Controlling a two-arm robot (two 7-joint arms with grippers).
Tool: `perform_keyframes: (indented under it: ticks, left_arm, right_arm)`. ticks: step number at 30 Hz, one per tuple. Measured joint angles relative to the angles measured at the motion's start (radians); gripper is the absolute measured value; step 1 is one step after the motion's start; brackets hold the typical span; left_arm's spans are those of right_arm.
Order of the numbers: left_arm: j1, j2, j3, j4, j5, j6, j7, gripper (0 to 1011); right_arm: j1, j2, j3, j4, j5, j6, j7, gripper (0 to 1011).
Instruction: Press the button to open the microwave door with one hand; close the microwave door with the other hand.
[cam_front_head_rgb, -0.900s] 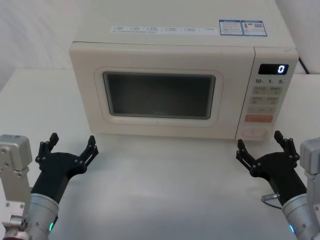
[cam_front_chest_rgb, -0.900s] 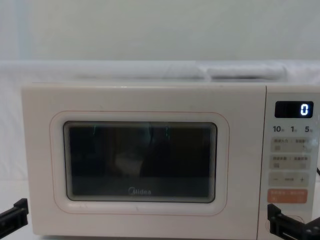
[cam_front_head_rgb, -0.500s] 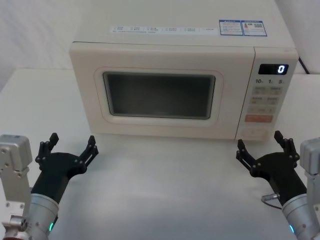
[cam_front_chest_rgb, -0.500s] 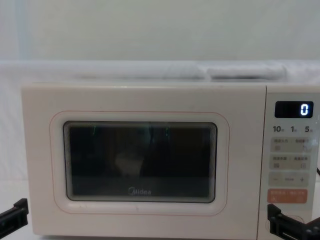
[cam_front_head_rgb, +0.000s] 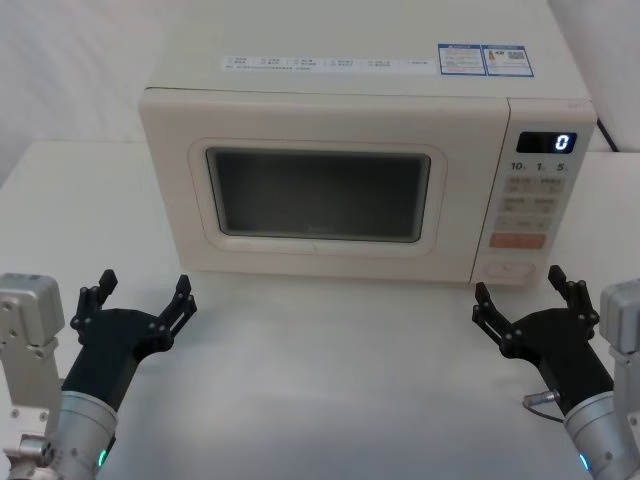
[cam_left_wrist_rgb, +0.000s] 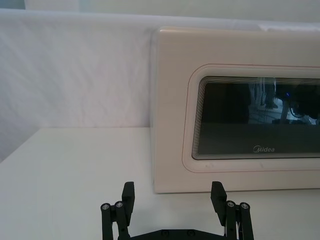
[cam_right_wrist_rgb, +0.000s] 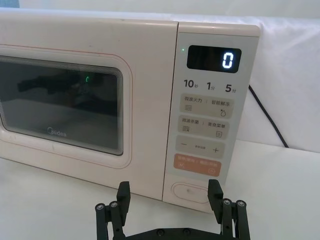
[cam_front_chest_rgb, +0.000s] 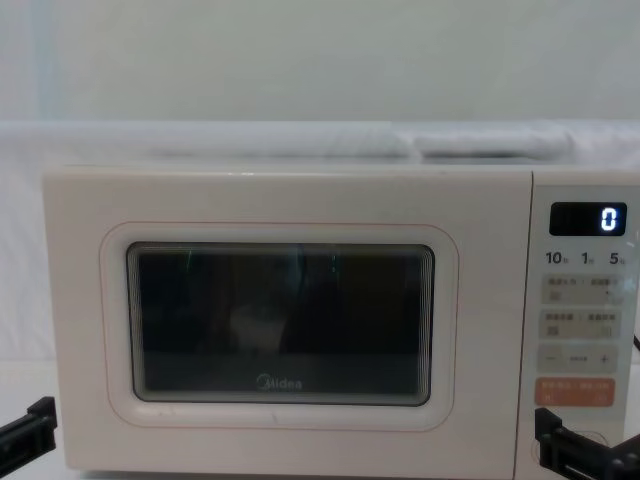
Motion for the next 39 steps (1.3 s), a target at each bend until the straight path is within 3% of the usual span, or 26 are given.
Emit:
perform_keyframes:
  ticks: [11,14,22,39]
  left_arm:
    - [0.0,0.0,0.0,0.0,0.0,0.0,0.0,1001]
    - [0.0,0.0,0.0,0.0,0.0,0.0,0.0,1001]
    - [0.0,0.0,0.0,0.0,0.0,0.0,0.0,1001]
    - [0.0,0.0,0.0,0.0,0.0,0.0,0.0,1001]
  right_arm:
    - [0.0,0.0,0.0,0.0,0.0,0.0,0.0,1002]
    - [0.0,0.0,0.0,0.0,0.0,0.0,0.0,960]
    - [0.0,0.0,0.0,0.0,0.0,0.0,0.0,764]
    - [0.0,0.0,0.0,0.0,0.0,0.0,0.0,197]
